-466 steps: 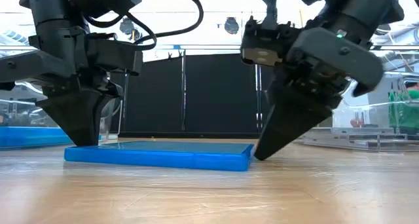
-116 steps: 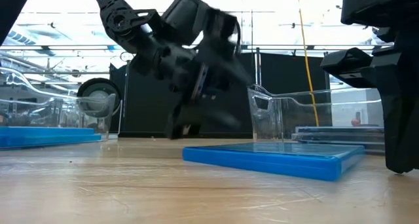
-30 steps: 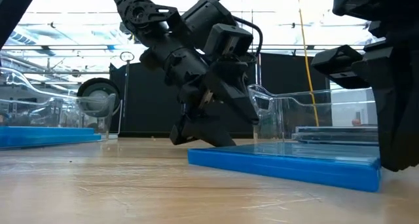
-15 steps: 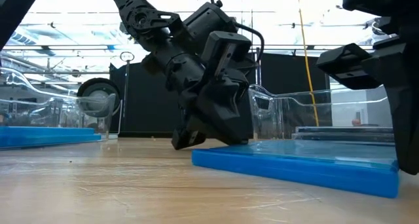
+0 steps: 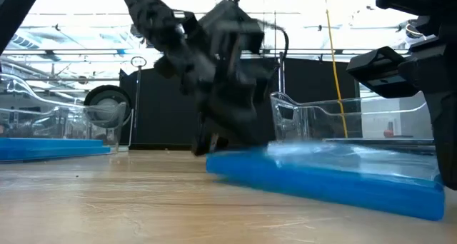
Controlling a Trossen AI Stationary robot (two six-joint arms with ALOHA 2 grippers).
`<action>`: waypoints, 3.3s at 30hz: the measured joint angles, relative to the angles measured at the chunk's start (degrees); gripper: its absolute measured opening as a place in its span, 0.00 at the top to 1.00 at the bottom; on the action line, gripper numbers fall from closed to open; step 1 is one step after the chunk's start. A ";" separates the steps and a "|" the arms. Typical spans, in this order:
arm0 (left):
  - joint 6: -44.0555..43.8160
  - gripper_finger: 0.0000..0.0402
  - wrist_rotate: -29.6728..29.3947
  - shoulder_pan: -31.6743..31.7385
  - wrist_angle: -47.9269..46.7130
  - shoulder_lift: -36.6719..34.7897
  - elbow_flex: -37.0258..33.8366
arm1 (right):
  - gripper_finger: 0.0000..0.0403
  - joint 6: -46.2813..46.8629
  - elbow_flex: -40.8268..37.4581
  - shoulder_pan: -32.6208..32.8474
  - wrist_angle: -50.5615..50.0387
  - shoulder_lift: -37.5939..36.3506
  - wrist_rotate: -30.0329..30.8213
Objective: Pick & place jewel cases by type
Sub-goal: Put the blue CD case into the left transparent bin
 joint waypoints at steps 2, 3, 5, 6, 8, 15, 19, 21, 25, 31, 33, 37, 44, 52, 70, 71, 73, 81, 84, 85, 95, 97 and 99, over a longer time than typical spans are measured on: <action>0.87 1.00 0.03 -0.21 -0.32 -2.07 0.03 | 1.00 0.03 0.00 0.01 -0.13 0.01 -0.05; 1.60 1.00 -0.06 -0.39 -1.64 -3.28 0.15 | 1.00 0.03 0.00 0.07 -0.21 0.02 0.10; 3.14 1.00 -0.87 -0.81 -4.06 -6.04 0.22 | 1.00 0.05 -0.02 0.22 -0.76 -0.04 0.93; 3.72 1.00 -1.64 -1.07 -5.64 -7.29 0.22 | 1.00 0.06 -0.06 0.22 -0.92 -0.28 1.42; 5.06 1.00 -4.03 -1.76 -8.70 -10.29 0.22 | 1.00 0.10 -0.07 0.16 -0.92 -1.01 2.46; 7.65 1.00 -14.78 -4.42 -17.82 -20.55 0.33 | 1.00 0.06 -0.07 0.74 -1.36 -4.38 5.37; 6.30 1.00 -17.04 -5.75 -19.97 -22.90 0.33 | 1.00 3.25 -0.43 0.94 -2.72 -5.80 5.24; 5.04 1.00 -17.01 -6.27 -21.10 -22.72 0.33 | 1.00 5.90 -1.91 0.89 -2.32 -5.99 4.56; 4.64 0.99 -16.85 -7.17 -26.70 -20.32 0.33 | 1.00 8.95 -7.34 0.26 1.37 -5.16 1.98; 1.32 0.99 -19.80 -6.98 -29.79 -13.33 0.24 | 1.00 10.46 -12.52 -1.07 11.33 -5.44 0.58; 0.71 0.98 -17.21 -6.51 -26.49 -10.67 0.24 | 1.00 9.87 -12.70 -1.13 12.86 -5.34 0.58; -2.71 0.92 -10.24 -5.75 -20.12 -5.91 0.26 | 1.00 8.55 -12.75 -1.16 14.77 -5.16 0.54; -4.65 0.81 -7.71 -4.71 -18.50 -3.21 0.28 | 1.00 8.24 -12.76 -1.16 15.01 -5.14 0.44; -5.18 0.64 -8.38 -4.38 -12.30 -3.05 0.28 | 0.99 7.50 -12.76 -1.38 15.41 -5.11 0.29; -4.28 0.74 -7.78 -4.08 -8.45 -1.27 0.26 | 1.00 0.67 -12.83 -1.55 18.36 -4.99 -1.15; -3.66 0.80 -8.03 -4.08 -8.43 -1.20 0.26 | 1.00 -0.29 -12.83 -1.51 18.40 -4.99 -1.35; -2.97 0.92 -7.64 -3.85 -8.17 -1.17 0.22 | 1.00 -2.04 -12.83 -1.51 18.66 -5.01 -2.28; -0.14 0.99 -6.94 -3.75 -8.11 -1.20 0.22 | 1.00 -4.37 -12.81 -0.97 18.92 -6.47 -4.19; 0.13 0.99 -5.78 -3.84 -7.77 -1.17 0.22 | 1.00 -4.30 -12.81 -0.92 19.84 -7.15 -8.58; 0.22 1.00 -5.43 -3.86 -7.74 -1.17 0.22 | 1.00 -3.84 -12.81 -1.01 20.58 -7.18 -10.65; 1.08 1.00 -4.72 -3.77 -8.65 -1.17 0.28 | 0.92 -8.84 -12.76 -1.93 27.84 -7.21 -13.49; 1.14 1.00 -4.76 -3.65 -9.16 -1.17 0.28 | 0.87 -9.98 -12.76 -1.78 27.85 -7.21 -13.83; 1.16 1.00 -4.71 -3.57 -9.37 -1.17 0.28 | 0.81 -10.28 -12.76 -1.63 27.85 -7.21 -14.34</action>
